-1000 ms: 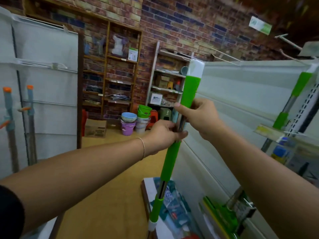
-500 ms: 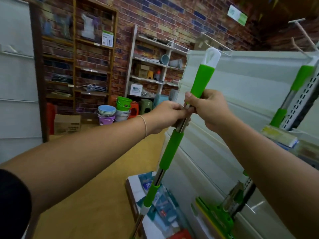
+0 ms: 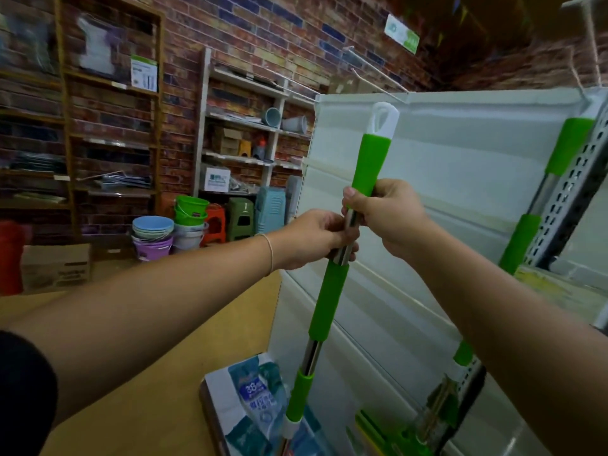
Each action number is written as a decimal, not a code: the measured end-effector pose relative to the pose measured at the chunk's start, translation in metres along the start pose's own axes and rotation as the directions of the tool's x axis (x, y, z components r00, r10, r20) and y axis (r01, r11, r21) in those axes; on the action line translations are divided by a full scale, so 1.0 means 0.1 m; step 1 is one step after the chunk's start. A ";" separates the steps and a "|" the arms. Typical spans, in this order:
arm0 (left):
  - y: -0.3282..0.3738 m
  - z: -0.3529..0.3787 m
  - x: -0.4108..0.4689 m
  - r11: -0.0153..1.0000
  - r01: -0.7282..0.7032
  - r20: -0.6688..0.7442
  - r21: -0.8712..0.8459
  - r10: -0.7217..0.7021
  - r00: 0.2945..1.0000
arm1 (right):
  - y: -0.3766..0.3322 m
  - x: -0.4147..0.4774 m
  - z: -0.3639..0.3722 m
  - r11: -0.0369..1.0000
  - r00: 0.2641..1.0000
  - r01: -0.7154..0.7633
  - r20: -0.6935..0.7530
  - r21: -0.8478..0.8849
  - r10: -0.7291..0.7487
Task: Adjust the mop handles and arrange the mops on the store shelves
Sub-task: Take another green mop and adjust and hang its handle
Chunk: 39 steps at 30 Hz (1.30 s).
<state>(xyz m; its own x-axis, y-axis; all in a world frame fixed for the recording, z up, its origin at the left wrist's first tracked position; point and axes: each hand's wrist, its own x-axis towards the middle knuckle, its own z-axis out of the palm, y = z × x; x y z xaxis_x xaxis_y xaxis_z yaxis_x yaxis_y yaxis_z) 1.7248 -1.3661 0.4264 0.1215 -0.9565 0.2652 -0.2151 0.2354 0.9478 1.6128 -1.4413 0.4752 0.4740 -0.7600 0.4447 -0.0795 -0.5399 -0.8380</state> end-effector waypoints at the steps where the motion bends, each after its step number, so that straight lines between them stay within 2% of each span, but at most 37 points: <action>1: -0.02 -0.01 0.09 1.000 -0.008 0.003 0.007 0.008 1.000 | 0.04 0.07 -0.02 1.000 1.000 0.002 -0.010 -0.005 -0.002; 10: -0.09 0.10 0.76 0.997 -0.080 0.058 0.010 0.079 0.995 | 0.22 0.45 -0.28 0.998 0.984 -0.052 -0.174 -0.048 0.043; 17: 0.03 0.11 1.24 0.990 -0.139 0.217 0.014 0.133 0.967 | 0.20 0.64 -0.42 0.992 0.930 -0.094 -0.363 -0.090 0.055; 21: 0.12 0.05 1.55 0.980 -0.195 0.339 -0.035 0.195 0.920 | 0.09 0.75 -0.45 0.987 0.873 -0.121 -0.484 -0.109 0.053; 27: 0.31 0.08 1.86 0.954 -0.285 0.441 -0.091 0.296 0.848 | -0.17 0.81 -0.53 0.972 0.778 -0.152 -0.628 -0.178 0.006; 39: 0.75 0.39 2.02 0.913 -0.396 0.569 -0.101 0.379 0.730 | -0.48 0.71 -0.85 0.945 0.643 -0.209 -0.763 -0.250 -0.060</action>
<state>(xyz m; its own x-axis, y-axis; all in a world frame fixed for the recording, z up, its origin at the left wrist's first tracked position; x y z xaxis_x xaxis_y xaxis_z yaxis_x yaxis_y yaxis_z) 1.6953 -1.5488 0.5440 -0.5441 -0.7067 0.4523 -0.1464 0.6107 0.7782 1.5760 -1.5002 0.5744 -0.3599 -0.7323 0.5781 -0.3936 -0.4426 -0.8057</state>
